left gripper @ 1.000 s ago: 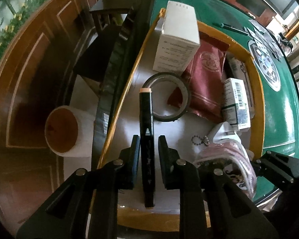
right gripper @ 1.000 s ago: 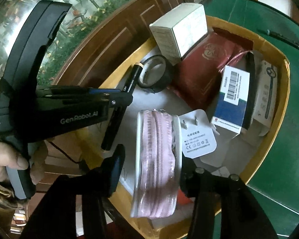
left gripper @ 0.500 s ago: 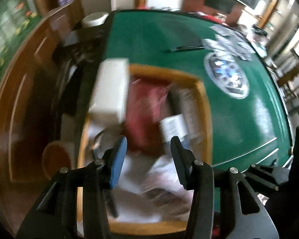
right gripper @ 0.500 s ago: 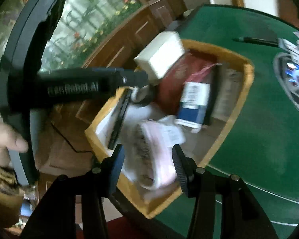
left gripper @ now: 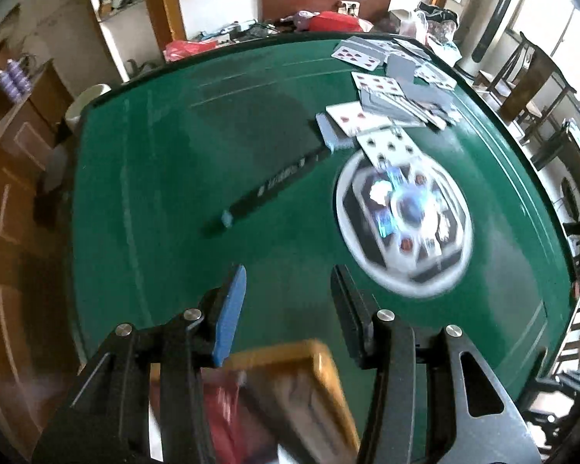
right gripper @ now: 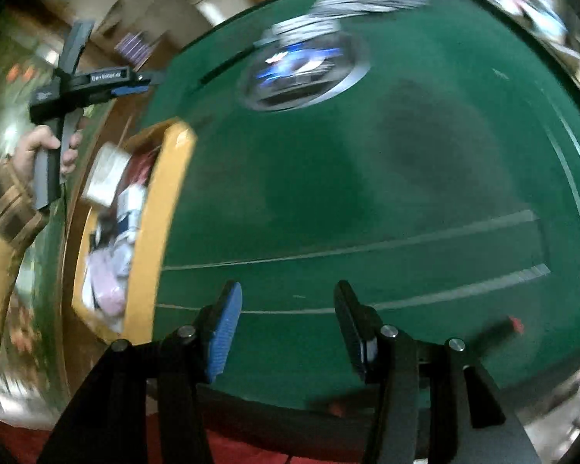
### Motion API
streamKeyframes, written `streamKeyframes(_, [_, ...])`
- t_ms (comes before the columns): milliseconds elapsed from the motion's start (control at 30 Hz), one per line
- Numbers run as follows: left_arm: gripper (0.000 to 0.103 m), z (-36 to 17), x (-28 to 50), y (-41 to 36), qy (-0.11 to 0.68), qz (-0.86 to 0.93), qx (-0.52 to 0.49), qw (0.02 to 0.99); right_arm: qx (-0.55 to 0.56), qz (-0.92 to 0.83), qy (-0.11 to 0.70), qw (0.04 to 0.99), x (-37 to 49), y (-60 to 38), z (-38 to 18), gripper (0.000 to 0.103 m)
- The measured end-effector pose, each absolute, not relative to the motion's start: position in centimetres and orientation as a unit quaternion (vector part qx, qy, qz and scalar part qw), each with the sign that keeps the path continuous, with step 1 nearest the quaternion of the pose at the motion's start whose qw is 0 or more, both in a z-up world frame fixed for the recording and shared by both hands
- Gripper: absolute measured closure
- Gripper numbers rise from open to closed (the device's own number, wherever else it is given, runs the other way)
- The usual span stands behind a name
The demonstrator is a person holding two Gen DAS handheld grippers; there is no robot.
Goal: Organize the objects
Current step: 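Grasp the blue-capped black marker with the left tool while the right tool moves to the red-capped marker, then grasp the red-capped black marker with the right tool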
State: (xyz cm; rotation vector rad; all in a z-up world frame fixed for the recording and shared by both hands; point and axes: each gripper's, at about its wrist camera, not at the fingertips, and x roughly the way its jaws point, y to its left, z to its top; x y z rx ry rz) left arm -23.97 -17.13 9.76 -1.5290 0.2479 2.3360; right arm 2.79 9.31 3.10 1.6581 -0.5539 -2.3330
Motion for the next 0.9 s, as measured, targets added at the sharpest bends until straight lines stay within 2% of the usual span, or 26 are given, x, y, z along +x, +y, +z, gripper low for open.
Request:
streamKeyframes(333, [0.057, 4.2, -32.6, -13.5, 0.189, 0.804, -0.54, 0.164, 0.558, -0.783, -0.273, 0.031, 6.1, 16.7, 1.8, 0.053])
streamKeyframes(500, [0.057, 1.7, -33.7, -12.4, 0.203, 0.785, -0.559, 0.172, 0.561, -0.774, -0.292, 0.007, 6.9, 18.1, 1.0, 0.053])
streamKeyframes(633, [0.058, 1.6, -33.8, -12.4, 0.185, 0.792, -0.554, 0.177, 0.563, -0.771, -0.298, -0.001, 6.8, 18.5, 1.1, 0.053])
streamKeyframes(700, [0.077, 1.6, -33.8, -12.5, 0.171, 0.792, -0.556, 0.185, 0.564, -0.771, -0.296, -0.004, 6.9, 18.5, 1.2, 0.053])
streamKeyframes(767, [0.088, 1.5, -33.1, -12.2, 0.159, 0.791, -0.559, 0.193, 0.564, -0.772, -0.295, -0.011, 7.0, 18.7, 1.5, 0.053])
streamKeyframes(900, [0.089, 1.5, -30.9, -11.3, 0.16, 0.788, -0.562, 0.196, 0.565, -0.768, -0.301, -0.032, 7.7, 19.2, 1.7, 0.053])
